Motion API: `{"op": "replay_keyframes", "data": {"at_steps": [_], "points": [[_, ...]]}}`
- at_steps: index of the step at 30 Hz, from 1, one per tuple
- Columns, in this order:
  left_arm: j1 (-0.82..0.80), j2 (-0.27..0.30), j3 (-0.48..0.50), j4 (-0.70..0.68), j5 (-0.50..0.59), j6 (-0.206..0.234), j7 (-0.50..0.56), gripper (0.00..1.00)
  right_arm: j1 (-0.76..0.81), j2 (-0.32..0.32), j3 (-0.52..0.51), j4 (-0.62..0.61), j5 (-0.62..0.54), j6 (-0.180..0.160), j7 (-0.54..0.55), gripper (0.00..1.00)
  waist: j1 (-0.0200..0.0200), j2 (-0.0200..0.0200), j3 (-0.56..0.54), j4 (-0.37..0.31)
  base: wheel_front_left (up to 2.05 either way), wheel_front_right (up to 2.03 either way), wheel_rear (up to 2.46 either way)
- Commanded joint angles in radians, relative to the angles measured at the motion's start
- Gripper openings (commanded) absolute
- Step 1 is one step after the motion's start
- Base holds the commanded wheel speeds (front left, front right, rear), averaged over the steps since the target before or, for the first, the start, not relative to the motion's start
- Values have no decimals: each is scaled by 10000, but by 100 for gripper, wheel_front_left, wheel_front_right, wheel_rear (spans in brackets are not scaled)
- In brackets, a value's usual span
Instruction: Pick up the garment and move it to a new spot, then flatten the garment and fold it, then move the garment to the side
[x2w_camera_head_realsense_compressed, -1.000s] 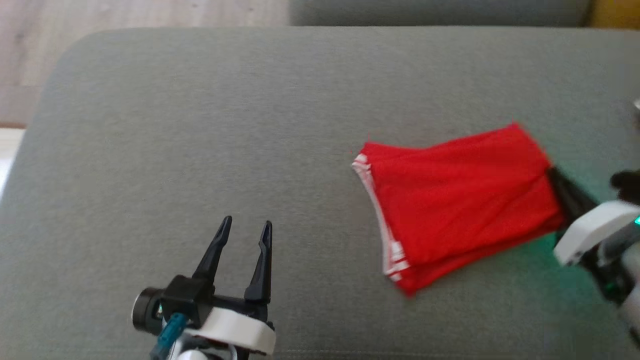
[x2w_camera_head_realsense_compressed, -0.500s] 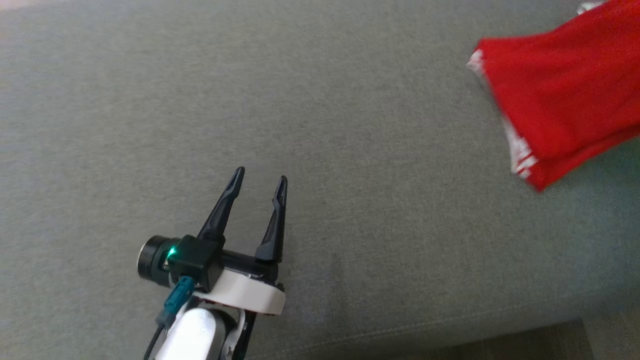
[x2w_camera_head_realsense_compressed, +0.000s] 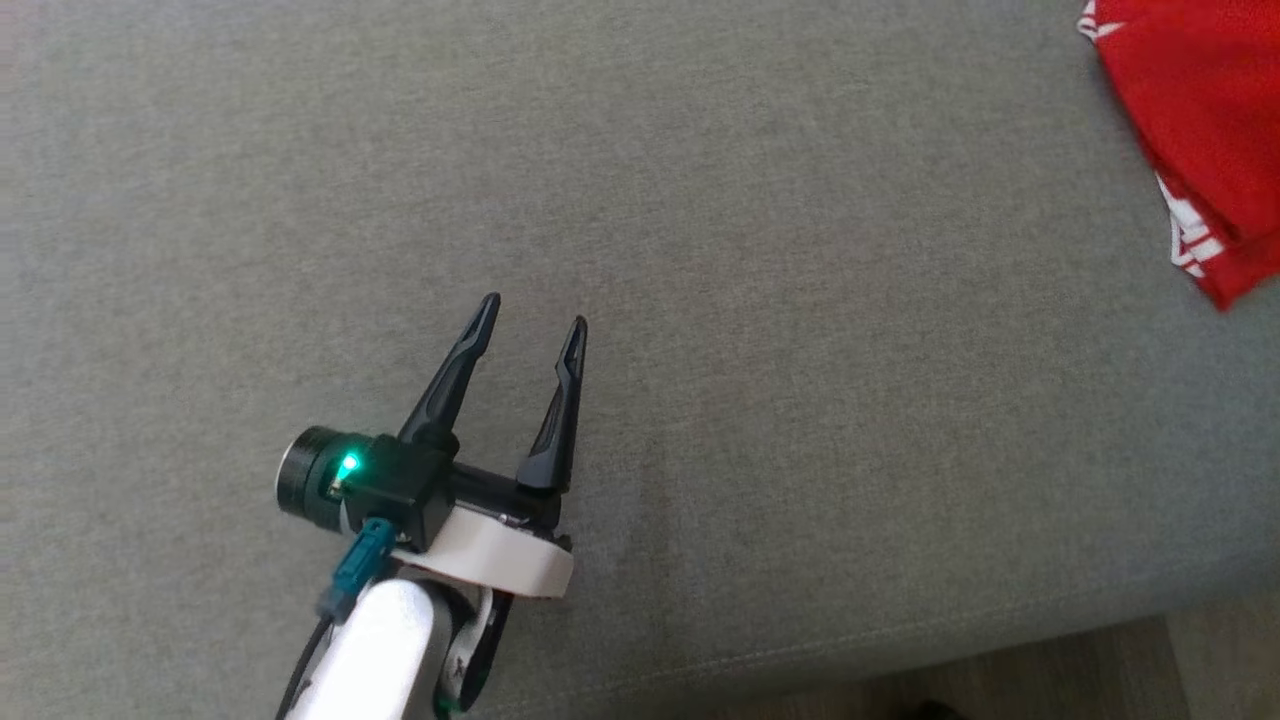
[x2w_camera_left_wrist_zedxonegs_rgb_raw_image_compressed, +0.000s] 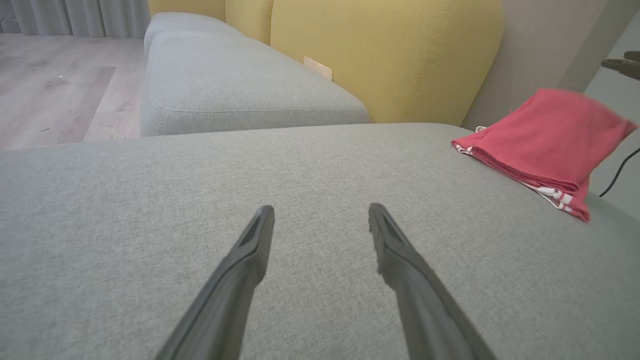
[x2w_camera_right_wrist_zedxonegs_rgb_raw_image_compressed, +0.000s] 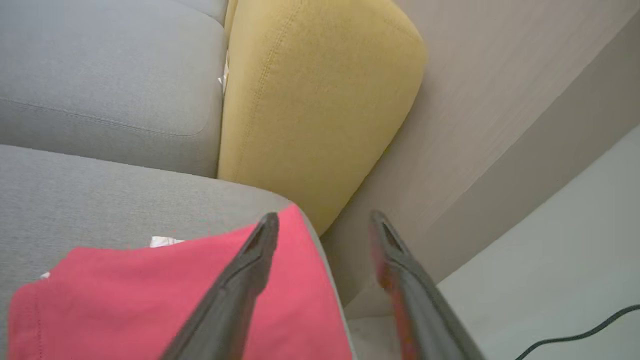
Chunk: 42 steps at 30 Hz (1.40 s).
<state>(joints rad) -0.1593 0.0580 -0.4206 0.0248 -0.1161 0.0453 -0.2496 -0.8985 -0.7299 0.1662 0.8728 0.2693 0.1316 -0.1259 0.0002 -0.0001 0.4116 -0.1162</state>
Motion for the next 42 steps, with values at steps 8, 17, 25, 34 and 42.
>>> {"op": "replay_keyframes", "data": {"at_steps": [8, 17, 25, 34, 42], "points": [[447, -78, 263, -85, -301, 220, -122, 100, 1866, 2112, -932, -676, -1845, -9, -603, 100, -2, 1, -1714, 374, 0, 0, 0], [1298, -78, 594, 475, -949, 590, -122, 100, 4692, 4199, -1054, -2166, -1403, -9, -1120, 100, -2, 1, -3529, 925, 0, 0, 0], [2037, -78, 1110, 388, -1064, 560, -122, 100, 7209, 5860, -1325, -4311, -1210, -9, -1352, 100, -2, 1, -4547, 1643, 0, 0, 0], [2438, -78, 1426, 399, -572, 358, -122, 100, 9712, 6677, -1495, -7351, -1234, -9, -1357, 100, -2, 1, -4986, 2148, 0, 0, 0], [2829, -78, 1779, 337, -453, 332, -122, 100, 10531, 6778, -1216, -7588, -1090, -9, -1358, 100, -2, 1, -5146, 2153, 0, 0, 0]]}}
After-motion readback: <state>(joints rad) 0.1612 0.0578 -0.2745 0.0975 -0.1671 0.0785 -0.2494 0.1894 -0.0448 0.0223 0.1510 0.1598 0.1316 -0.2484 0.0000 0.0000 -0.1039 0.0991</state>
